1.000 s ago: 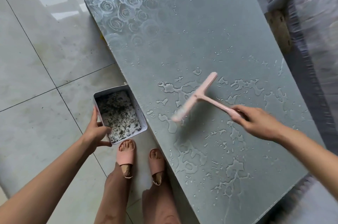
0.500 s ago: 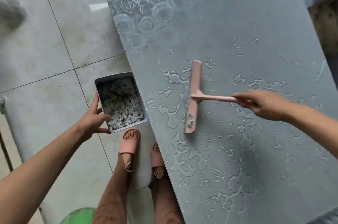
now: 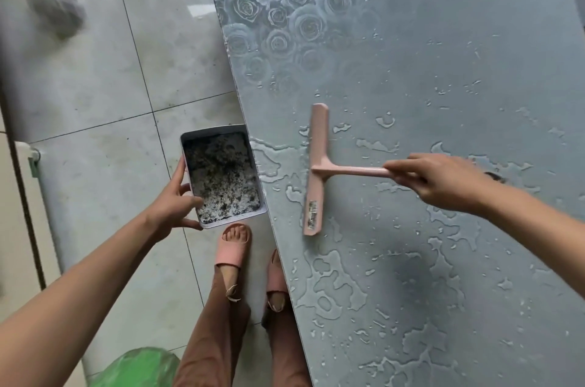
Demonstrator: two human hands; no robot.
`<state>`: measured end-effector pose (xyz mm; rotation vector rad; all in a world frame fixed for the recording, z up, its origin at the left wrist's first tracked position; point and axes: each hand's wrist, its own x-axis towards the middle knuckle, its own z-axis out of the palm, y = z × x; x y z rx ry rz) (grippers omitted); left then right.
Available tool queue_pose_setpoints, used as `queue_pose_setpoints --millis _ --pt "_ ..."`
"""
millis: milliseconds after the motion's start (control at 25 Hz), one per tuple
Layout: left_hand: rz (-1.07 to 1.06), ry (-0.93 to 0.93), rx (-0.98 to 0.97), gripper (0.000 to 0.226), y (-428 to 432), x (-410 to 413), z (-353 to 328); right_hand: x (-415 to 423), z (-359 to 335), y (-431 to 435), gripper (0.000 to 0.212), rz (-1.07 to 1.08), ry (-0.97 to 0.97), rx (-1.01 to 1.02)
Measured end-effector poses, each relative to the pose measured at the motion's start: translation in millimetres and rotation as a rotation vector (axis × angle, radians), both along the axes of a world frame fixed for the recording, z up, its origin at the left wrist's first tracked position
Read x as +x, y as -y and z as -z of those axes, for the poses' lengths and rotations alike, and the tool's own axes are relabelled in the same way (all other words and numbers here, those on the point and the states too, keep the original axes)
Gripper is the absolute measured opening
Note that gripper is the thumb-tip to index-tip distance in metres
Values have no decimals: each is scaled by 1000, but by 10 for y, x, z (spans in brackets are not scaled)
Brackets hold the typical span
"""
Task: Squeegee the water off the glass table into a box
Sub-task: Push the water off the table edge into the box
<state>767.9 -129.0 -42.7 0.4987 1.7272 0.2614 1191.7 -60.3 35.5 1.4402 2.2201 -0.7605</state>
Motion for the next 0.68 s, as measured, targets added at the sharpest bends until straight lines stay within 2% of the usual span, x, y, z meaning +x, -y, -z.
queue_pose_setpoints --millis 120,240,400,520,600,680 --pt "3 6 11 102 2 -15 13 97 -150 -111 38 -35 -19 79" --pt "5 20 8 102 -23 -46 15 374 -337 -104 38 4 102 65" --pt "-17 21 1 102 -47 -57 28 -262 -94 -100 36 -14 43 -3" --pt "-15 17 12 103 -30 -36 27 -637 -17 -190 32 -125 -46 104" --pt "-24 23 14 104 -30 -41 23 -472 -154 -297 34 -109 -42 130" --pt "-30 39 5 106 -31 -60 28 -202 -312 -336 35 -70 50 115"
